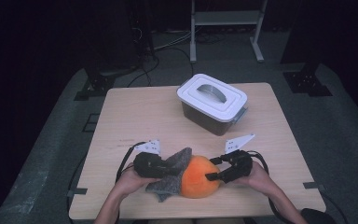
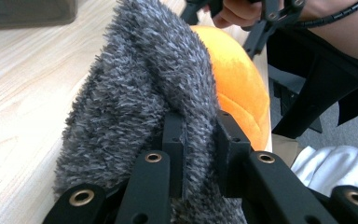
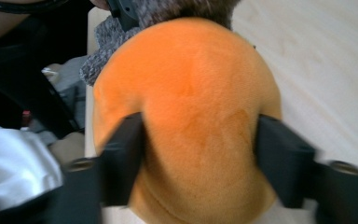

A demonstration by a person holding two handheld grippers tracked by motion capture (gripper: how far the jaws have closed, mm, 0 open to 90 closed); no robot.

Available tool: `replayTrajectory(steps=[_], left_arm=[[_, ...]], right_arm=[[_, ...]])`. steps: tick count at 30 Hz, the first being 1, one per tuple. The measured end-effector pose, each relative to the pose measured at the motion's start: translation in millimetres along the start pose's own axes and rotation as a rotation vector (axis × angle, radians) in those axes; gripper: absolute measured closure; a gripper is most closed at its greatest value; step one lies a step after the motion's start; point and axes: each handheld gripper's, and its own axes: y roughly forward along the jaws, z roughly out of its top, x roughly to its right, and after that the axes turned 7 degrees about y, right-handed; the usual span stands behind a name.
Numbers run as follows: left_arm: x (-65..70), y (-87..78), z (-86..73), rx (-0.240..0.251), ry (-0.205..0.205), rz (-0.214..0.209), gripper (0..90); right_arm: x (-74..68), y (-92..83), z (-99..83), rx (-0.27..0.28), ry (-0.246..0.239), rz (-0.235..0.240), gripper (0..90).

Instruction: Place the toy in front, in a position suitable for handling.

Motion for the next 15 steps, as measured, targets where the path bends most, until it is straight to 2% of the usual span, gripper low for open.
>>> replayTrajectory(steps=[2, 3, 5, 7, 8, 10, 12, 15], left_arm=[[0.0, -2.6, 1.1, 0.003, 0.005, 0.006, 76.9], [0.5, -5.0, 2.4, 0.012, 0.007, 0.019, 76.9], [1.4, -11.3, 6.0, 0.049, 0.014, 0.041, 77.1], [2.9, -15.5, 10.5, 0.092, 0.017, 0.049, 77.0], [3.4, -15.2, 11.2, 0.089, 0.019, 0.046, 77.0], [3.5, -11.2, 9.2, 0.063, 0.026, 0.04, 77.0], [0.2, -8.9, 3.6, 0.052, 0.009, 0.016, 77.0], [-2.5, -9.0, -1.6, 0.001, -0.002, 0.031, 76.8]], right_arm=[[-7.5, -1.8, 1.7, 0.03, -0.058, -0.051, 53.3], [-10.4, -2.4, 2.5, 0.042, -0.073, -0.069, 54.9], [-18.7, -3.8, 5.0, 0.092, -0.113, -0.122, 56.2], [-26.0, -2.6, 8.1, 0.113, -0.163, -0.168, 55.6], [-30.8, 0.3, 9.6, 0.11, -0.198, -0.196, 55.2], [-35.4, 5.2, 9.5, 0.096, -0.235, -0.201, 53.9], [-37.2, 7.0, 8.3, 0.065, -0.277, -0.206, 53.5], [-33.8, 2.8, 6.9, 0.045, -0.268, -0.188, 52.7]])
